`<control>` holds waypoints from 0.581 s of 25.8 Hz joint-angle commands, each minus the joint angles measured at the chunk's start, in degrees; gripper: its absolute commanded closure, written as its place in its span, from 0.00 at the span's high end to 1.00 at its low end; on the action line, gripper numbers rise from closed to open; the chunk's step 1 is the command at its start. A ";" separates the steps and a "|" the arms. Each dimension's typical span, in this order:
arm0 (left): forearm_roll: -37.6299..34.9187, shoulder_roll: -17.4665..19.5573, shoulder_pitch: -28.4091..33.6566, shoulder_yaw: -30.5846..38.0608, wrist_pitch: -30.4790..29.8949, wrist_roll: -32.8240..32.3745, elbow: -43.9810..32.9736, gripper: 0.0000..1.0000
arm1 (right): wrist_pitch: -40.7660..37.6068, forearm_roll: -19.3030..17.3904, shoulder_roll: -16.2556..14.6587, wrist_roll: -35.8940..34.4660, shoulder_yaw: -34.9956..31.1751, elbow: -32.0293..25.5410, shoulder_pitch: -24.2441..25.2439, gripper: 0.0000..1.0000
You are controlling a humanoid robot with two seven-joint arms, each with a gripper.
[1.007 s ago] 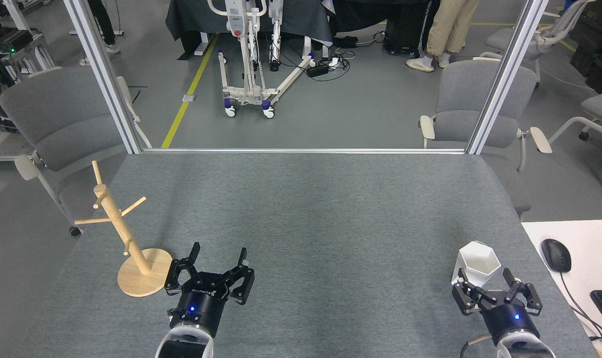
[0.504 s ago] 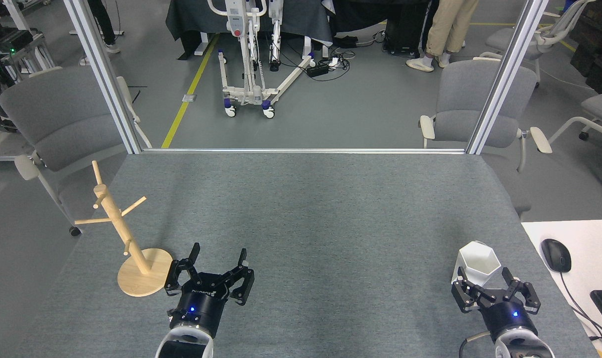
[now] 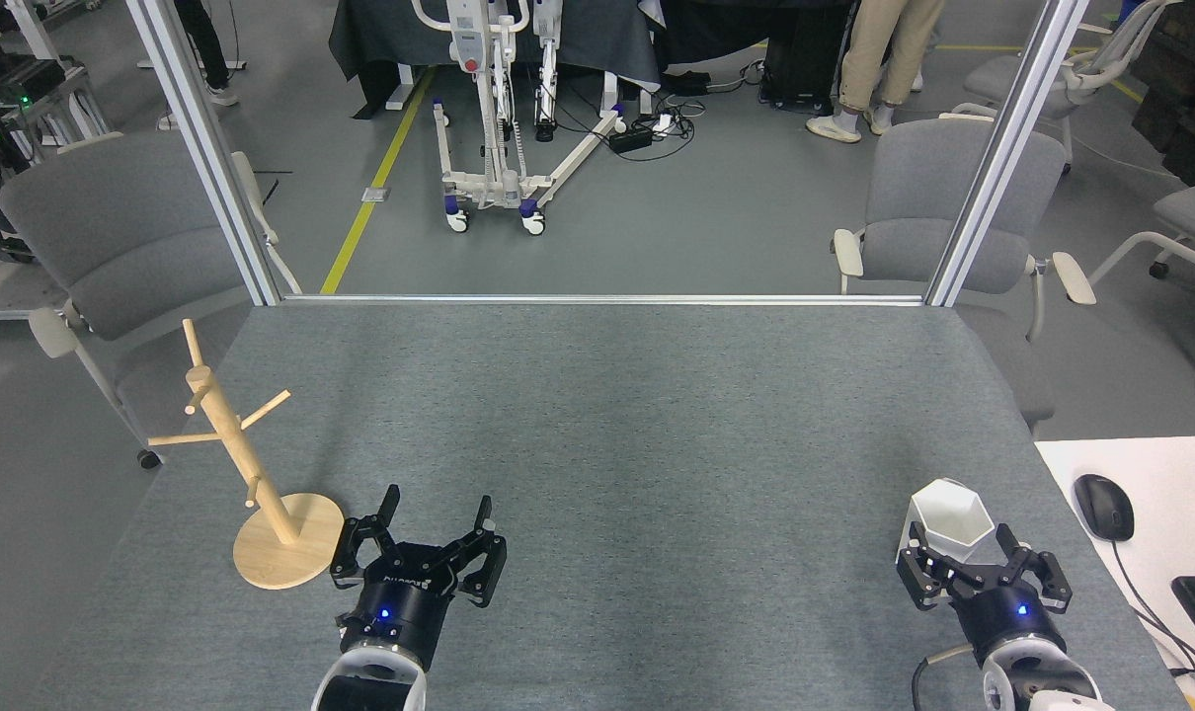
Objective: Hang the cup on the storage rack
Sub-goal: 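Close the right gripper on the white cup's rim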
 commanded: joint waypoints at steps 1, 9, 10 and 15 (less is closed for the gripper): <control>0.00 -0.06 -0.32 0.12 -0.02 -0.02 0.37 0.99 | 0.01 0.01 -0.26 -0.06 0.00 1.11 -0.78 1.00; 0.00 -0.06 -1.29 0.21 -0.02 -0.02 1.16 0.99 | 0.10 0.01 -0.26 -0.06 0.00 2.34 -2.01 1.00; 0.00 -0.06 -1.47 0.21 -0.02 -0.02 1.25 0.99 | 0.10 0.01 -0.26 -0.06 0.00 2.43 -2.10 1.00; 0.00 -0.06 -1.55 0.21 -0.02 -0.02 1.52 0.99 | 0.27 0.01 -0.08 -0.06 0.09 3.66 -3.16 1.00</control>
